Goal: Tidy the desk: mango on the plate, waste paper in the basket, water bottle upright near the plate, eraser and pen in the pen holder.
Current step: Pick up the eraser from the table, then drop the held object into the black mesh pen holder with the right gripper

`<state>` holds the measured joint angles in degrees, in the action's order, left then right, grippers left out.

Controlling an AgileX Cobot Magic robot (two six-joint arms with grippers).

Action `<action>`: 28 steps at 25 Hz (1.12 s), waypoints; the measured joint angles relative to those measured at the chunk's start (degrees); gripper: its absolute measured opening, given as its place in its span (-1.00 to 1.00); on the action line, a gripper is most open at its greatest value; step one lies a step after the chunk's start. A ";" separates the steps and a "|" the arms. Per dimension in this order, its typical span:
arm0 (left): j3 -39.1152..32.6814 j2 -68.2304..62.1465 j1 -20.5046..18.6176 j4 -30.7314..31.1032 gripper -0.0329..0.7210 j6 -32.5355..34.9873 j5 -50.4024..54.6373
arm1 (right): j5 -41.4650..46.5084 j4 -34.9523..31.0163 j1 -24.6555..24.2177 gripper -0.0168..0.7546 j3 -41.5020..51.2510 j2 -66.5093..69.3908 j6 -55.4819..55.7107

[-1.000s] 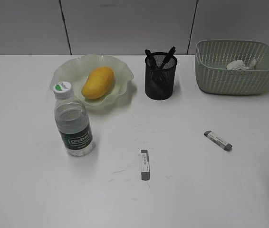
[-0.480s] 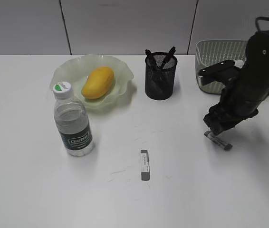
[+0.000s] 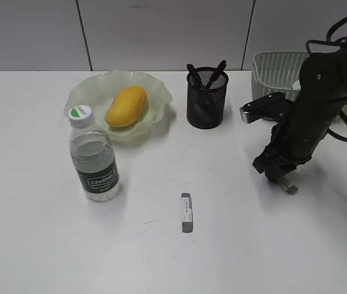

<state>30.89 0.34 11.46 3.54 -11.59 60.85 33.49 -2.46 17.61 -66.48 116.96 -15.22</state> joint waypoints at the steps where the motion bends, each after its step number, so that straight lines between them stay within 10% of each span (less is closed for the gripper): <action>1: 0.00 0.00 0.00 0.00 -0.01 0.00 0.00 | -1.80 -1.04 0.00 -0.52 0.12 -0.41 -0.23; 9: 0.00 0.00 0.00 0.00 -0.06 0.00 0.00 | -46.13 -18.34 0.74 -0.52 -0.19 -12.32 -6.73; 19: 0.00 0.00 0.00 0.00 -0.10 0.00 0.00 | -60.36 22.16 1.25 -0.52 -9.59 0.46 36.92; 24: 0.00 0.00 0.00 0.00 -0.10 0.00 0.00 | -57.15 27.95 1.30 -0.47 -9.59 3.00 42.38; 28: 0.00 0.00 0.00 0.00 -0.10 0.00 0.00 | -51.00 28.45 1.32 0.13 -9.59 2.73 43.88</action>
<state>30.89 0.34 11.46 3.54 -11.59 60.85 -17.51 25.99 18.93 -76.07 119.69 28.66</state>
